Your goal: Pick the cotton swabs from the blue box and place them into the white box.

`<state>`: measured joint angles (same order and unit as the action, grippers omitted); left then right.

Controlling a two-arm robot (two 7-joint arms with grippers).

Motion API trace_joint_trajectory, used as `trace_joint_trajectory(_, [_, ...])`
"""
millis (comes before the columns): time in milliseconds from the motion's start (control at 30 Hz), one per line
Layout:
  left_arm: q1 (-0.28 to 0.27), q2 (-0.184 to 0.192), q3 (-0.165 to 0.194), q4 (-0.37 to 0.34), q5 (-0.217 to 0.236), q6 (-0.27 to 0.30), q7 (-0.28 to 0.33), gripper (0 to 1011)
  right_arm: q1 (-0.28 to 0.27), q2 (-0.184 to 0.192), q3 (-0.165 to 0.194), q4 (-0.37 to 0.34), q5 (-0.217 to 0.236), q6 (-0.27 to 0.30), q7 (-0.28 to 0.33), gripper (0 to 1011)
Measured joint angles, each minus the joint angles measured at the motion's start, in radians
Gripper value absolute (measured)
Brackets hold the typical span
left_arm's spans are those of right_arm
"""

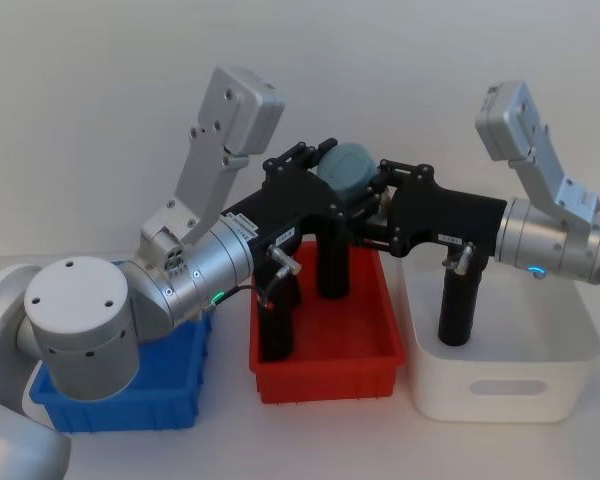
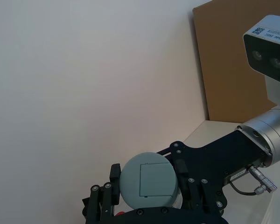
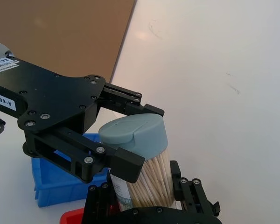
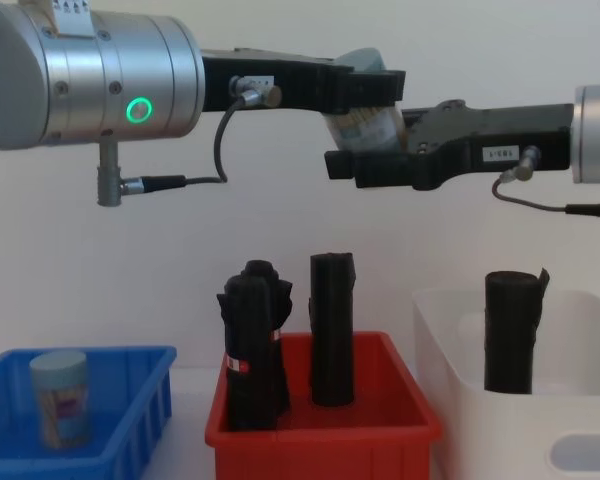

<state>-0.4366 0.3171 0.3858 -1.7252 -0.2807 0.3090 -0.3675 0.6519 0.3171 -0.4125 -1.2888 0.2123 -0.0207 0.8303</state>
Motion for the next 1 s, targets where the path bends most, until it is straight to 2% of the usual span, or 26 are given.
trace_joint_trajectory(400, [0.0, 0.0, 0.0, 0.0, 0.001, 0.001, 0.0, 722, 0.0, 0.0, 0.0, -0.001, 0.002, 0.0, -0.001, 652])
trace_joint_trajectory(500, [0.0, 0.0, 0.001, 0.001, 0.002, 0.005, -0.001, 776, 0.0, 0.0, 0.001, -0.002, 0.003, -0.001, -0.001, 652])
trace_joint_trajectory(767, [0.0, 0.0, 0.001, 0.001, 0.002, 0.004, -0.001, 1003, 0.0, 0.001, 0.001, -0.002, 0.004, -0.003, -0.006, 650])
trace_joint_trajectory(1000, [0.0, 0.0, 0.0, 0.001, 0.002, 0.003, -0.001, 1003, -0.014, 0.016, 0.008, -0.016, 0.008, -0.009, -0.041, 650])
